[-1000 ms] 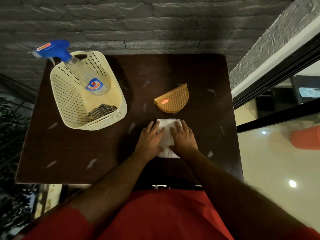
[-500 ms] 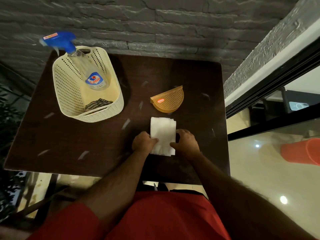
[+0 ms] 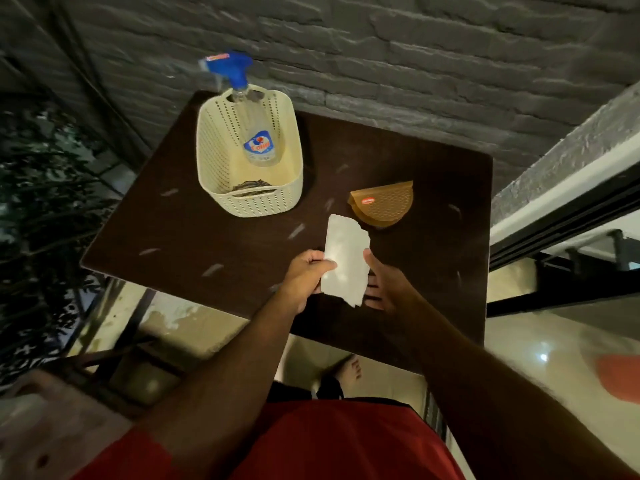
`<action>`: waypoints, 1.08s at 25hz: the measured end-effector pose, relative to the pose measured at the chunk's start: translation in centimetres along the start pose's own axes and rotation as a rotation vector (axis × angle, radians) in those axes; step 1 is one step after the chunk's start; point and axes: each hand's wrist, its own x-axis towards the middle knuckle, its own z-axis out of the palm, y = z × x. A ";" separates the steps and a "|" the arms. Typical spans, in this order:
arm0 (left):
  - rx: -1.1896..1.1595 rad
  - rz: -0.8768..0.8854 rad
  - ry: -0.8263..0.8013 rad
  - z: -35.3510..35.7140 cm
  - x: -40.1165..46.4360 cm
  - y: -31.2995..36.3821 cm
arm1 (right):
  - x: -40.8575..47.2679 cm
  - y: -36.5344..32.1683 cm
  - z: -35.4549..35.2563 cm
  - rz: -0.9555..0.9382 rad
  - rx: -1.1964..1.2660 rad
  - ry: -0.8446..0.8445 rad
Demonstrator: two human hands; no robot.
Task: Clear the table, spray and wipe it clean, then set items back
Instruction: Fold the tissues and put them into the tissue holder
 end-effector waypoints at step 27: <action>-0.339 0.314 0.197 -33.1 -20.4 -8.7 | -16.1 5.9 32.7 -0.480 -0.440 -0.781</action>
